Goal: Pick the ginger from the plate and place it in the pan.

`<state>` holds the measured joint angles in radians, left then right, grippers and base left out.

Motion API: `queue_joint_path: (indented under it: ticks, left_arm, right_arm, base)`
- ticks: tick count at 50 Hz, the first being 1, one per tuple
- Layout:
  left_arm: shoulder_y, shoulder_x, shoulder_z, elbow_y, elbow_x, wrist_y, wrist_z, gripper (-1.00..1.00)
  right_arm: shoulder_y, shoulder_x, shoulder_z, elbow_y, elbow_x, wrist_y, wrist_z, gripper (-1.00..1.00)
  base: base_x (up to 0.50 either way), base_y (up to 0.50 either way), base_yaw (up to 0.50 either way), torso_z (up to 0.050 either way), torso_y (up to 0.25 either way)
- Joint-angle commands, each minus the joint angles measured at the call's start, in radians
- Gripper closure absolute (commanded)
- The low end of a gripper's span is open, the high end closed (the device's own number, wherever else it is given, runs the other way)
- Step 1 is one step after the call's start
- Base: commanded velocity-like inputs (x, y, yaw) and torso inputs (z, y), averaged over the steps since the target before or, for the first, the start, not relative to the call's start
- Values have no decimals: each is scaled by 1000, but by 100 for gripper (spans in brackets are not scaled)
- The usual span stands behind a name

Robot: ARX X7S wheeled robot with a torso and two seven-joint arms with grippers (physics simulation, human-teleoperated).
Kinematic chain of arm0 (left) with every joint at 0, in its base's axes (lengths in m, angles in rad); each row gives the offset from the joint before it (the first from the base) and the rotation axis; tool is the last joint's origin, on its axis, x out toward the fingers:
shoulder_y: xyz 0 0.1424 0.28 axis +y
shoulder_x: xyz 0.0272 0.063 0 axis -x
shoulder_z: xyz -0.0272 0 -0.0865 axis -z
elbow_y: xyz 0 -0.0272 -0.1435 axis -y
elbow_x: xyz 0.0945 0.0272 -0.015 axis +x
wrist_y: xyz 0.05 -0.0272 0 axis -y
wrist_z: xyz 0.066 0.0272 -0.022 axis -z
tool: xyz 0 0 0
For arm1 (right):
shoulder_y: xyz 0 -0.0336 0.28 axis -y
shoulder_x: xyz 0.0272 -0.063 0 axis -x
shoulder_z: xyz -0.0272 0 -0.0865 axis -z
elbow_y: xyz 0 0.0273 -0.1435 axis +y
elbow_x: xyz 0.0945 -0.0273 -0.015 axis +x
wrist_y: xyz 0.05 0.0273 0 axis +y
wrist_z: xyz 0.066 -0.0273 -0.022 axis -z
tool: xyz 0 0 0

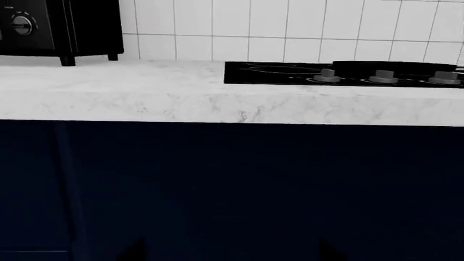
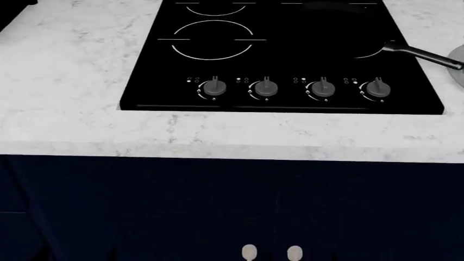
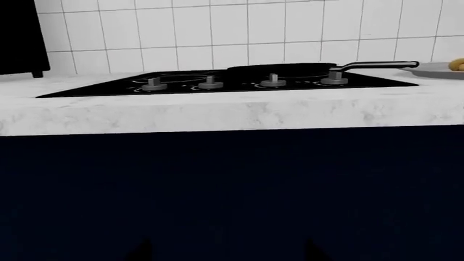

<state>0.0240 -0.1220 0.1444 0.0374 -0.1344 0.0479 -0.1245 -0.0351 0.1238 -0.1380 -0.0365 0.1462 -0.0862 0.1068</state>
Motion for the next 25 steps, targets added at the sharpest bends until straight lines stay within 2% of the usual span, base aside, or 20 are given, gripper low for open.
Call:
queue_joint_path:
  ticks: [1, 6, 9, 25]
  left_arm:
    - [-3, -8, 11, -8, -11, 6, -9, -100]
    - [-3, -6, 13, -68, -13, 65, -6, -100]
    - [-1, -14, 12, -10, -22, 11, -17, -100]
    - [8, -28, 19, 17, -38, 3, -33, -100]
  right_arm:
    - [2, 9, -9, 7, 18, -14, 2, -100]
    - [1, 13, -15, 6, 18, -13, 8, -100]
    - [1, 15, -18, 7, 19, -14, 10, -100]
    - [-2, 26, -37, 1, 24, -8, 21, -100]
  base:
    - [0, -430, 0, 0, 0]
    - [-5, -498, 0, 0, 0]
    - [-8, -497, 0, 0, 0]
    - [-8, -498, 0, 0, 0]
